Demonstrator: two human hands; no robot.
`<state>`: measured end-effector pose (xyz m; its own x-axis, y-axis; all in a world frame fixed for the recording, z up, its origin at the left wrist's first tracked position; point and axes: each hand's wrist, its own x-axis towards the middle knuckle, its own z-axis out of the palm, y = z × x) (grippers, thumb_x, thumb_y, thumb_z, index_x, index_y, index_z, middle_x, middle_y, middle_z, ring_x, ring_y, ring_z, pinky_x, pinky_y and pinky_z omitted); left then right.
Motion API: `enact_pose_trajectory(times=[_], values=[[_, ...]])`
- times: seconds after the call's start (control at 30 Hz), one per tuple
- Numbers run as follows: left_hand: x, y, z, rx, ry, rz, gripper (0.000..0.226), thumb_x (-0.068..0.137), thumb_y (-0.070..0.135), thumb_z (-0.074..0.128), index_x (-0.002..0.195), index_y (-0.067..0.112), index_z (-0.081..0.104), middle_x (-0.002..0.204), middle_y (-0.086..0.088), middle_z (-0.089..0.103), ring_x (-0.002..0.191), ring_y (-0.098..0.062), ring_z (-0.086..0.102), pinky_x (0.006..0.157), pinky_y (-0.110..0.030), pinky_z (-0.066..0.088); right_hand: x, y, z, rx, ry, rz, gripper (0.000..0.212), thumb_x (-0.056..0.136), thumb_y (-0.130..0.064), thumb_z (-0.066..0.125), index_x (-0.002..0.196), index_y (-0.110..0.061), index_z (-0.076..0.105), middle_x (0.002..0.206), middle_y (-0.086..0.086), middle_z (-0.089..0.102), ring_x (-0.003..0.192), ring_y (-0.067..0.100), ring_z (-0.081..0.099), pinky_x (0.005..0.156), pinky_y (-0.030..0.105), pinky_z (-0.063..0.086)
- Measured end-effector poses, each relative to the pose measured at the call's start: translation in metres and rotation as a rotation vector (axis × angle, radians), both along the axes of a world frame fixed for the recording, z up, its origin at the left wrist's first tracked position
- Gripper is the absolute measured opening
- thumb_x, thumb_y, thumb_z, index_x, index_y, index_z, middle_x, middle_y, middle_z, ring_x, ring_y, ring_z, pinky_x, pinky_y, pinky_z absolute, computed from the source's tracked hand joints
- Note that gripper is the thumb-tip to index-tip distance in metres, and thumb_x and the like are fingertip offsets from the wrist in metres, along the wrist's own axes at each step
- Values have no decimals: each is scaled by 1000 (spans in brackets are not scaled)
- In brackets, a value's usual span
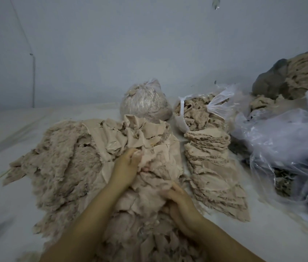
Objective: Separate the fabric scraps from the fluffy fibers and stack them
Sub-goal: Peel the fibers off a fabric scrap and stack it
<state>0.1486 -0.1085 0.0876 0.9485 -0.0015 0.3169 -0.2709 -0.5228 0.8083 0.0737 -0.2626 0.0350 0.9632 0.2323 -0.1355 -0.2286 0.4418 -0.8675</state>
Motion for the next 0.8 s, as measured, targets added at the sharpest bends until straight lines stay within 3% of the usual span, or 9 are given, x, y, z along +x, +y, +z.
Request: enact_pose_trajectory(times=[0.07, 0.2, 0.27, 0.3, 0.43, 0.53, 0.6, 0.73, 0.8], values=[[-3, -6, -3, 130, -86, -70, 25, 101, 25, 39, 84, 10, 48, 74, -8, 62, 73, -27, 60, 70, -34, 45, 2, 4, 3, -18, 65, 82, 19, 92, -15, 61, 107, -4, 66, 109, 18, 69, 100, 30, 66, 94, 48, 51], [1, -4, -24, 455, -196, -100, 15, 102, 27, 35, 103, 17, 47, 68, 1, 55, 67, -25, 56, 56, -31, 34, 1, 12, 0, -150, 104, 33, 20, 88, -8, 65, 69, -10, 65, 78, 11, 70, 76, 22, 69, 75, 35, 58], [3, 11, -37, 722, -146, -62, 19, 100, 23, 38, 115, 13, 45, 79, -8, 61, 73, -27, 59, 57, -30, 32, -2, 7, -2, -73, 113, -29, 5, 88, -4, 62, 91, -4, 66, 92, 15, 73, 84, 27, 71, 80, 39, 58], [4, 20, -42, 765, -109, -20, 19, 99, 22, 39, 114, 12, 45, 81, -8, 61, 73, -25, 58, 58, -30, 32, -3, 0, -4, -5, 103, -69, 16, 86, -5, 63, 102, -3, 66, 99, 17, 73, 89, 30, 71, 81, 41, 58], [6, 23, -40, 473, -68, 142, 20, 101, 27, 37, 106, 11, 48, 81, -4, 58, 76, -24, 58, 62, -32, 39, -5, -34, 2, 63, 59, -121, 29, 80, -8, 63, 109, -8, 66, 103, 16, 72, 89, 30, 71, 78, 40, 59], [-8, -9, -21, 261, -406, 212, 28, 94, 22, 55, 113, 2, 52, 105, -7, 51, 96, -19, 48, 80, -29, 39, -8, -40, 8, 135, 81, -103, 37, 73, -2, 65, 110, 0, 65, 105, 23, 70, 90, 33, 69, 85, 46, 53], [-22, -30, -14, 199, -476, 112, 28, 91, 28, 56, 106, 5, 56, 104, -2, 50, 96, -14, 46, 83, -19, 38, -6, -40, 9, 184, 65, -110, 41, 73, -2, 63, 113, 5, 63, 110, 26, 67, 99, 37, 66, 92, 48, 51], [-42, -57, -19, -79, 194, -355, 13, 89, 32, 62, 83, 21, 64, 78, 11, 60, 74, -6, 55, 65, -10, 42, -5, -42, 12, 217, 46, -147, 36, 82, -7, 55, 112, 11, 63, 112, 30, 65, 104, 37, 65, 96, 46, 51], [-44, -60, -26, -173, 261, -367, 18, 88, 21, 65, 75, 10, 58, 65, 4, 50, 62, -10, 46, 55, -18, 39, -3, -44, 9, 138, 52, -183, 28, 88, -11, 53, 102, 7, 70, 104, 27, 69, 92, 30, 70, 78, 34, 58]])
